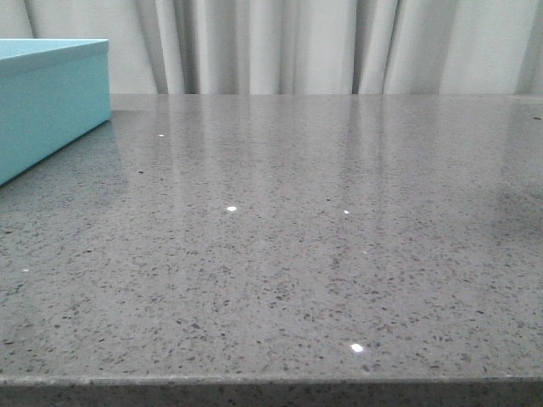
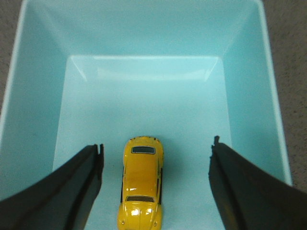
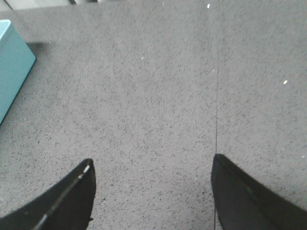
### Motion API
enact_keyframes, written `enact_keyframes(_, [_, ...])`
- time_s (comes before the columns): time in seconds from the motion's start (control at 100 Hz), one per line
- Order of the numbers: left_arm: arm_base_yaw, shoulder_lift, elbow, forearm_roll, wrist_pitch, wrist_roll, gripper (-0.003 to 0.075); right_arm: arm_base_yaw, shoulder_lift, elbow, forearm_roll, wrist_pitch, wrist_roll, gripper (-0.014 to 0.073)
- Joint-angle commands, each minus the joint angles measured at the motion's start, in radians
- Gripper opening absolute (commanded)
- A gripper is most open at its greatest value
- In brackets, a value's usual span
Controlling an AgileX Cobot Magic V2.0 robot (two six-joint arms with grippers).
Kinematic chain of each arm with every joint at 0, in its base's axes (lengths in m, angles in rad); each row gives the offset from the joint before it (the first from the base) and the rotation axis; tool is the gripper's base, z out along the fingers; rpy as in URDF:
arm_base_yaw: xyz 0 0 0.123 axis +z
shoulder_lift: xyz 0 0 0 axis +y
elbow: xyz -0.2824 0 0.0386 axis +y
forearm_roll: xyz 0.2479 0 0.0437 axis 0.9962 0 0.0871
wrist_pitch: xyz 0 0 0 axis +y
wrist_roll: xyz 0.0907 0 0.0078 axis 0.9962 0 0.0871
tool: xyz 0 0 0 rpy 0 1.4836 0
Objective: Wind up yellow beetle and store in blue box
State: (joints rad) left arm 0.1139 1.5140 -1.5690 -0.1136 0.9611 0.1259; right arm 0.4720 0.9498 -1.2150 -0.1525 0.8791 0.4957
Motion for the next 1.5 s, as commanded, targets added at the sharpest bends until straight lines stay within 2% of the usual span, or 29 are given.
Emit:
enact_keyframes(0.0, [0.002,-0.098,-0.027,-0.03,-0.064,0.005,0.0411,0.002,-0.075,0.045,-0.051,-0.134,-0.014,0.0507])
enact_keyframes(0.07, [0.0,-0.143,-0.027,-0.068,-0.071,0.037,0.0368,0.002,-0.133,0.108,-0.077,-0.177,-0.014,0.0492])
enact_keyframes(0.14, [0.0,-0.184,-0.027,-0.119,-0.075,0.074,0.0317,0.002,-0.192,0.166,-0.093,-0.211,-0.014,0.0428])
enact_keyframes(0.35, [0.0,-0.301,0.001,-0.198,-0.093,0.113,0.0147,0.002,-0.35,0.315,-0.1,-0.279,-0.014,0.0072])
enact_keyframes(0.46, [0.0,-0.37,0.065,-0.215,-0.117,0.169,0.0049,0.002,-0.421,0.379,-0.108,-0.297,-0.014,-0.0074])
enact_keyframes(0.53, [0.0,-0.42,0.119,-0.215,-0.132,0.188,-0.0019,0.002,-0.461,0.414,-0.113,-0.311,-0.014,-0.0064])
enact_keyframes(0.73, [0.0,-0.59,0.323,-0.217,-0.24,0.197,-0.002,-0.001,-0.555,0.493,-0.158,-0.361,-0.014,-0.0068])
enact_keyframes(0.93, [0.0,-0.791,0.601,-0.217,-0.401,0.217,-0.002,-0.001,-0.635,0.576,-0.231,-0.441,-0.014,-0.0068])
enact_keyframes(1.16, [0.0,-1.01,0.907,-0.217,-0.569,0.217,-0.002,-0.001,-0.675,0.661,-0.241,-0.514,-0.014,-0.0068])
enact_keyframes(1.28, [0.0,-1.121,1.031,-0.217,-0.614,0.217,-0.002,-0.001,-0.69,0.698,-0.242,-0.568,-0.014,-0.0068])
enact_keyframes(1.49, [0.0,-1.297,1.17,-0.22,-0.617,0.217,-0.002,-0.001,-0.724,0.752,-0.261,-0.61,-0.014,-0.0068])
